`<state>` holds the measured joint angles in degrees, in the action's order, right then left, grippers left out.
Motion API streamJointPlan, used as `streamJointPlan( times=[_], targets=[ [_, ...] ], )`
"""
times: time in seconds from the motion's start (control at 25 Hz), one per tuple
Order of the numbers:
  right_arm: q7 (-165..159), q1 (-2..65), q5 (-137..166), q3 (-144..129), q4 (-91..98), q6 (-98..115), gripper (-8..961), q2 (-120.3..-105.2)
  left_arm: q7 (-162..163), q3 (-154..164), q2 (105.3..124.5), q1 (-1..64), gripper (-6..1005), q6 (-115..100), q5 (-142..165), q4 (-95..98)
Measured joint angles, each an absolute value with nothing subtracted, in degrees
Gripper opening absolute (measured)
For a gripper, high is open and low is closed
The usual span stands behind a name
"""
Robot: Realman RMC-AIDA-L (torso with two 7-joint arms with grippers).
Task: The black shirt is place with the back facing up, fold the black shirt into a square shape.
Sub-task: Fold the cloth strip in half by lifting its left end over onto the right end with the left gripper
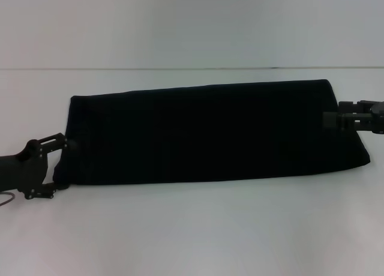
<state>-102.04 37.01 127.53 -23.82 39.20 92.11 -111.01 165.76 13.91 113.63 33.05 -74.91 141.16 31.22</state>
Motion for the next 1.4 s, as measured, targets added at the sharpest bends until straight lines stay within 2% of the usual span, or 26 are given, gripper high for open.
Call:
streamJointPlan(
  times=[0.88, 1.4],
  targets=[
    [-101.71, 37.12, 127.43, -23.82, 39.20, 91.96, 903, -111.01, 159.47, 14.96, 113.39, 33.96, 949, -75.23, 141.02, 31.29],
    [-100.85, 37.36, 126.82, -23.82, 38.78, 91.07, 898, -111.08, 158.31, 15.14, 113.33, 33.71, 434, -74.19, 143.05, 31.01]
  ],
)
